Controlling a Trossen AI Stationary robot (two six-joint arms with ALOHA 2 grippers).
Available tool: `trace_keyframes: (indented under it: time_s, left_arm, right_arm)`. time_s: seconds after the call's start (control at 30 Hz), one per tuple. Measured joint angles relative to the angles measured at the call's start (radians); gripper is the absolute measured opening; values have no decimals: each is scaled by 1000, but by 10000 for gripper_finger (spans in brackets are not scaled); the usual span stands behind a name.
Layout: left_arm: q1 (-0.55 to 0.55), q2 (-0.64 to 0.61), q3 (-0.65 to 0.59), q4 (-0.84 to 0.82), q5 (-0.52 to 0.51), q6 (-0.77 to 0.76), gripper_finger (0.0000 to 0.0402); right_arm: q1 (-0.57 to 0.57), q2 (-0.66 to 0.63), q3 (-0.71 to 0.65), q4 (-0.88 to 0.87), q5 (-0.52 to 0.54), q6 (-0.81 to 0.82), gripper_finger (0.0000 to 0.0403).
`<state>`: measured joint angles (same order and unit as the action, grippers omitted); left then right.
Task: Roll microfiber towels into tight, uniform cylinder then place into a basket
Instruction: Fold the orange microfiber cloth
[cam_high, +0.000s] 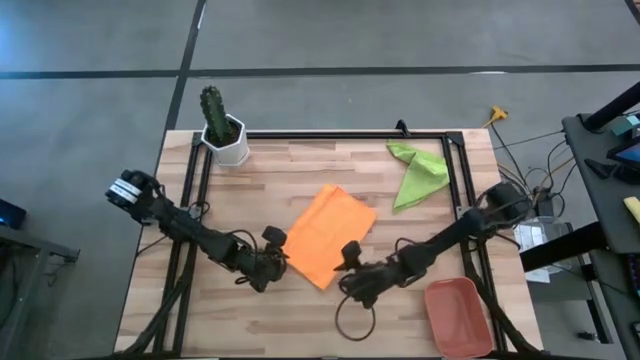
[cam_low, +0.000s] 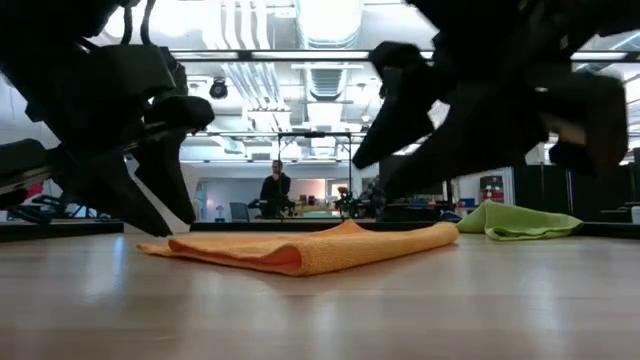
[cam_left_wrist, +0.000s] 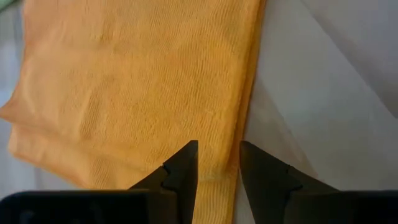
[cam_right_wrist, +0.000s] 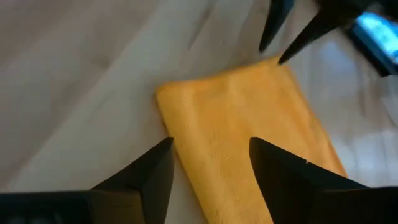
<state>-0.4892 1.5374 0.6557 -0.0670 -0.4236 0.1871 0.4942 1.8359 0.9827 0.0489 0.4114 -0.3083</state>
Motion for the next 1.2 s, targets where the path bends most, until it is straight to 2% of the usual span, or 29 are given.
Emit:
trace_keyframes:
  time_s: [0.27, 0.43, 0.63, 0.83, 1.2]
  left_arm:
    - [-7, 1, 0, 7, -13, -52, 103]
    - [-19, -16, -2, -4, -13, -78, 103]
    - [-29, -30, -8, -3, -16, -106, 103]
    - [-30, -31, -4, -3, -15, -131, 103]
    - [-37, -31, -7, -3, -7, -181, 103]
  right_arm:
    - [3, 213, 282, -322, 8, 1, 232]
    - [4, 275, 393, -396, 12, -2, 224]
    - [10, 277, 404, -386, 3, -57, 207]
    - [-4, 297, 404, -342, -99, -62, 185]
    - [-18, 320, 423, -324, -96, -69, 153]
